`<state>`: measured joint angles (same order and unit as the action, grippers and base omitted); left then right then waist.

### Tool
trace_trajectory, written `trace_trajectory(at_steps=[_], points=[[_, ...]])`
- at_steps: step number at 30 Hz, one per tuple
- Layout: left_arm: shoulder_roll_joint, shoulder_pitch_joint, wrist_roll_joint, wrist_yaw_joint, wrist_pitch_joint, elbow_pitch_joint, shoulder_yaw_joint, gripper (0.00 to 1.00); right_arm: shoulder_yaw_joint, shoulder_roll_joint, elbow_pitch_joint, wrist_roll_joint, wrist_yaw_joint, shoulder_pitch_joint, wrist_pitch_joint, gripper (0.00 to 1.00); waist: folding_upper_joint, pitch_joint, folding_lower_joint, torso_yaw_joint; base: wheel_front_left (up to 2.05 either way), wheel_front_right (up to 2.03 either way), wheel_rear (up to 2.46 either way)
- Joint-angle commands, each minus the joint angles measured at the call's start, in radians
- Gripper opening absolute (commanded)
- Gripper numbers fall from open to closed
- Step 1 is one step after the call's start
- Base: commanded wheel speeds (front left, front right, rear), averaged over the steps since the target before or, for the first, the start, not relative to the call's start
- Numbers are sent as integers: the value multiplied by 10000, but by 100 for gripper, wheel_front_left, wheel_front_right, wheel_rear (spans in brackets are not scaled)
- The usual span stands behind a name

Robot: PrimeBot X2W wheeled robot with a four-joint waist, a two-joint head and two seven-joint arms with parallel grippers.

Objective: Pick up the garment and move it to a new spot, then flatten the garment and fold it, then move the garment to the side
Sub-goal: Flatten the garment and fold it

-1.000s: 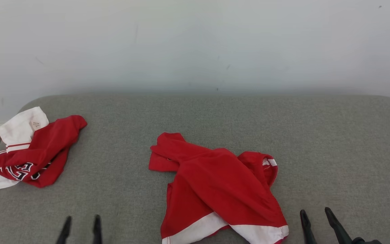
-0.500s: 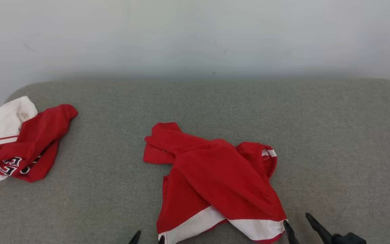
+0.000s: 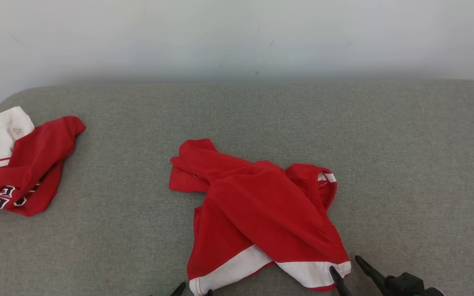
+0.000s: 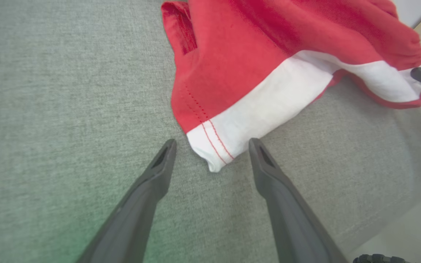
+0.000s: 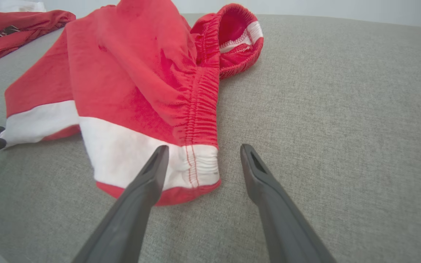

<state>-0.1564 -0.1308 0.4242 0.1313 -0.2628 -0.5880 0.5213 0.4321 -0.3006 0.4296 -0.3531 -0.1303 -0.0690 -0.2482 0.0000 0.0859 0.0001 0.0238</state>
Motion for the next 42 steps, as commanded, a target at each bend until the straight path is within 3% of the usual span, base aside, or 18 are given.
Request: trace_trajectory(at_steps=[1, 11, 12, 14, 15, 19, 31, 37, 42], points=[[-18, -128, 46, -20, -29, -99, 57, 100, 45, -76, 59, -73, -10, -82, -62, 100, 0, 23, -1, 17, 0, 0, 0], [267, -776, 751, -22, -14, -992, 544, 100, 800, -313, 536, -451, -10, -473, -147, 100, 0, 139, -1, 36, 0, 0, 0], [302, -779, 856, -22, 2, -1077, 652, 93, 869, -325, 556, -480, -10, -507, -155, 100, 0, 150, -1, 32, 0, 0, 0], [284, -826, 1030, -14, 11, -1213, 864, 0, 991, -351, 552, -512, -10, -570, -174, 18, 0, 156, -1, 22, 0, 0, 0], [243, -828, 1023, -13, 16, -1252, 970, 0, 1040, -362, 551, -543, -10, -593, -180, 0, 0, 153, -1, 16, 0, 0, 0], [71, -697, 1111, -17, -1, -1094, 946, 0, 1138, -359, 370, -612, -10, -639, -173, 0, 0, 63, -1, -17, 0, 0, 0], [-553, -473, 128, -22, -27, 1286, -815, 0, 1014, -502, -1383, -763, -11, -398, -162, 0, 0, -251, -1, -12, 0, 0, 0], [-1325, -2029, -113, -23, 62, 2154, -624, 0, 1099, -777, -2146, -1015, -11, -1680, -162, 0, 0, 66, -1, -117, 0, 0, 0], [-2156, -4618, 291, -23, 695, 2661, -200, 0, 644, -801, -2233, -1194, -11, -3866, -129, 0, 0, 1002, -1, -267, 0, 0, 0]])
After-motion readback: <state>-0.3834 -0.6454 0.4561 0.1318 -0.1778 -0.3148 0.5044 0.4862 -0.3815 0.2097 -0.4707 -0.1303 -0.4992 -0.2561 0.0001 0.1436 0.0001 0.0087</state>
